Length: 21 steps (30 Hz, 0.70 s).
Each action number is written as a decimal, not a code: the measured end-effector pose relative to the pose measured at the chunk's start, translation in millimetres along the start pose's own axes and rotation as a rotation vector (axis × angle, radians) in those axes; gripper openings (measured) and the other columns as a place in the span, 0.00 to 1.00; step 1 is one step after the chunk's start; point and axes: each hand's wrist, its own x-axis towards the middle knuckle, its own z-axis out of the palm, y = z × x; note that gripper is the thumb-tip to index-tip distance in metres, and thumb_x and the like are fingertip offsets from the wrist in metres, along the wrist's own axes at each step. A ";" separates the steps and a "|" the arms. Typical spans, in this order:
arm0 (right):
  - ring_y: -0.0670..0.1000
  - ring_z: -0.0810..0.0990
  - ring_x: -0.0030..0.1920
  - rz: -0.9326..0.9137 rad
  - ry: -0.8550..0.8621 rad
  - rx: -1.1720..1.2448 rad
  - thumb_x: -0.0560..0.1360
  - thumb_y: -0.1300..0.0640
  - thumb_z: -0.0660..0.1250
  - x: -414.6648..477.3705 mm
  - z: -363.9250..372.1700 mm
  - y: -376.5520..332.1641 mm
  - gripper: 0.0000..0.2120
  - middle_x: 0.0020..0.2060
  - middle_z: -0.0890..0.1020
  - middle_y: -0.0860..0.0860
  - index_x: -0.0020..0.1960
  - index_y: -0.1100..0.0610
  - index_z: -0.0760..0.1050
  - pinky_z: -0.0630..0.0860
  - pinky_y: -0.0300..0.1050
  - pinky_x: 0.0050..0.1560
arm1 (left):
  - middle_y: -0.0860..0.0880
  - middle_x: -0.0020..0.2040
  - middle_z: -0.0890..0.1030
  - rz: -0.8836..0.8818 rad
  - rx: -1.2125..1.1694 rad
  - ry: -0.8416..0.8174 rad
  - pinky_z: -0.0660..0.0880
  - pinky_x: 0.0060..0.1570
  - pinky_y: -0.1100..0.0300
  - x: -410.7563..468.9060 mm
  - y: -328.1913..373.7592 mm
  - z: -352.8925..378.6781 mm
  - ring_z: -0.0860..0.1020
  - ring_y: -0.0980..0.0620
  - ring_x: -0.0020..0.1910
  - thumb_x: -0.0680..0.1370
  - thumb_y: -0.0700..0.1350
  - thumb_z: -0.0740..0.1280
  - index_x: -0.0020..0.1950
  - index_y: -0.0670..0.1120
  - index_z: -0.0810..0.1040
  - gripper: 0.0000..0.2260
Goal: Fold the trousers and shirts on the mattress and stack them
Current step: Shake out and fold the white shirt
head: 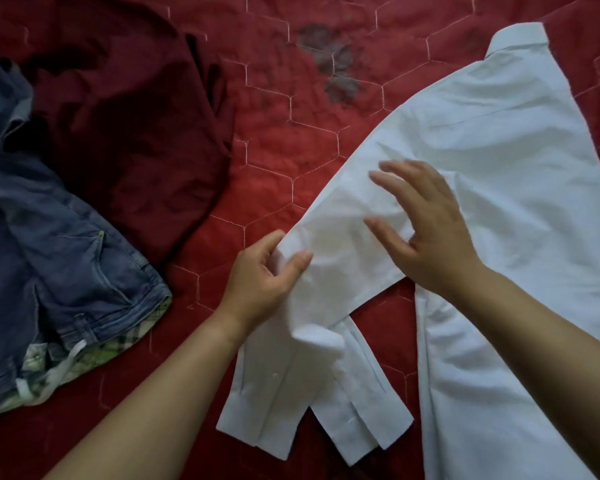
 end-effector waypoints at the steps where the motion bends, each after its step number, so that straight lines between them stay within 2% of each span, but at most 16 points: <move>1: 0.55 0.64 0.71 -0.065 -0.053 0.065 0.76 0.44 0.61 15.4 -1.1 -13.8 0.25 0.67 0.71 0.52 0.68 0.55 0.68 0.59 0.48 0.70 | 0.46 0.34 0.78 0.036 0.012 0.011 0.75 0.32 0.46 -1.8 6.0 1.6 0.77 0.43 0.33 0.72 0.57 0.68 0.40 0.43 0.75 0.16; 3: 0.50 0.60 0.73 -0.109 -0.214 0.109 0.76 0.43 0.60 39.5 -0.5 -31.7 0.26 0.68 0.70 0.48 0.71 0.53 0.65 0.53 0.48 0.72 | 0.42 0.31 0.71 0.079 0.020 0.025 0.69 0.27 0.47 -4.4 17.3 3.1 0.69 0.41 0.30 0.72 0.58 0.67 0.37 0.43 0.70 0.18; 4: 0.48 0.61 0.72 -0.114 -0.315 0.099 0.76 0.43 0.60 46.4 0.6 -35.1 0.25 0.65 0.72 0.45 0.70 0.52 0.66 0.51 0.51 0.73 | 0.42 0.31 0.69 0.088 0.012 0.027 0.67 0.27 0.48 -5.3 22.0 2.7 0.67 0.41 0.29 0.72 0.57 0.67 0.36 0.44 0.69 0.18; 5: 0.47 0.66 0.68 -0.120 -0.411 0.080 0.77 0.43 0.60 49.5 1.9 -35.5 0.22 0.59 0.75 0.42 0.67 0.52 0.69 0.49 0.55 0.73 | 0.43 0.30 0.69 0.094 0.004 0.028 0.67 0.27 0.48 -6.0 26.3 1.7 0.67 0.43 0.29 0.73 0.57 0.67 0.36 0.45 0.69 0.17; 6: 0.46 0.72 0.59 -0.135 -0.480 0.060 0.77 0.45 0.61 50.2 1.9 -34.0 0.18 0.49 0.76 0.39 0.62 0.52 0.74 0.51 0.58 0.72 | 0.47 0.29 0.68 0.099 -0.002 0.027 0.67 0.27 0.50 -6.6 29.5 -0.2 0.66 0.46 0.28 0.73 0.57 0.66 0.36 0.47 0.69 0.15; 7: 0.47 0.73 0.49 -0.167 -0.501 0.054 0.77 0.47 0.62 50.5 0.6 -31.6 0.14 0.41 0.74 0.39 0.55 0.54 0.77 0.55 0.59 0.70 | 0.52 0.28 0.67 0.102 -0.003 0.021 0.66 0.28 0.52 -7.7 31.6 -3.1 0.66 0.51 0.28 0.73 0.57 0.66 0.36 0.49 0.69 0.14; 9: 0.49 0.69 0.36 -0.226 -0.415 0.092 0.77 0.50 0.63 49.6 -6.3 -24.3 0.13 0.32 0.72 0.46 0.40 0.58 0.75 0.67 0.55 0.57 | 0.54 0.29 0.67 0.092 0.024 -0.031 0.66 0.29 0.54 -9.7 29.8 -8.7 0.66 0.56 0.29 0.74 0.57 0.64 0.36 0.49 0.68 0.14; 10: 0.51 0.69 0.33 -0.237 -0.364 0.099 0.76 0.51 0.63 48.9 -10.9 -22.9 0.14 0.30 0.72 0.49 0.37 0.60 0.74 0.68 0.52 0.52 | 0.53 0.29 0.67 0.084 0.054 -0.066 0.66 0.30 0.54 -11.6 26.7 -13.0 0.66 0.56 0.29 0.74 0.58 0.63 0.36 0.48 0.69 0.16; 12: 0.54 0.70 0.33 -0.208 -0.281 0.087 0.76 0.52 0.63 47.6 -20.9 -20.9 0.15 0.30 0.71 0.52 0.37 0.62 0.74 0.68 0.51 0.48 | 0.47 0.30 0.70 0.074 0.122 -0.132 0.68 0.31 0.51 -16.5 19.7 -21.2 0.69 0.50 0.29 0.74 0.59 0.62 0.35 0.44 0.71 0.19; 14: 0.53 0.68 0.35 -0.187 -0.243 0.060 0.75 0.54 0.65 46.6 -28.5 -18.7 0.12 0.31 0.70 0.50 0.37 0.62 0.74 0.66 0.46 0.42 | 0.44 0.32 0.73 0.067 0.178 -0.151 0.70 0.35 0.47 -24.1 15.4 -28.6 0.72 0.48 0.32 0.74 0.58 0.64 0.34 0.40 0.75 0.21; 16: 0.51 0.66 0.37 -0.171 -0.239 0.036 0.75 0.58 0.67 48.2 -34.4 -18.0 0.09 0.31 0.68 0.46 0.38 0.61 0.74 0.62 0.42 0.39 | 0.48 0.36 0.76 0.081 0.214 -0.117 0.72 0.42 0.52 -33.9 16.4 -35.9 0.74 0.52 0.37 0.73 0.54 0.67 0.34 0.40 0.78 0.18; 18: 0.51 0.66 0.37 -0.154 -0.228 0.017 0.74 0.60 0.68 53.0 -38.6 -18.0 0.08 0.31 0.65 0.41 0.39 0.62 0.76 0.59 0.40 0.38 | 0.51 0.40 0.79 0.111 0.244 -0.074 0.71 0.52 0.56 -44.5 17.2 -46.1 0.77 0.55 0.43 0.73 0.51 0.68 0.37 0.41 0.81 0.14; 20: 0.52 0.67 0.37 -0.130 -0.227 -0.017 0.75 0.60 0.68 58.5 -42.4 -17.4 0.08 0.31 0.65 0.41 0.39 0.63 0.76 0.58 0.41 0.37 | 0.50 0.37 0.79 0.091 0.270 -0.035 0.64 0.65 0.59 -58.9 19.0 -58.5 0.77 0.56 0.41 0.73 0.51 0.68 0.35 0.40 0.79 0.15; 21: 0.53 0.68 0.37 -0.128 -0.234 -0.034 0.75 0.58 0.67 62.5 -44.4 -19.5 0.10 0.31 0.67 0.44 0.39 0.64 0.76 0.61 0.43 0.38 | 0.48 0.33 0.77 0.069 0.275 -0.012 0.61 0.67 0.62 -67.7 20.5 -64.5 0.76 0.57 0.37 0.72 0.52 0.67 0.34 0.39 0.76 0.17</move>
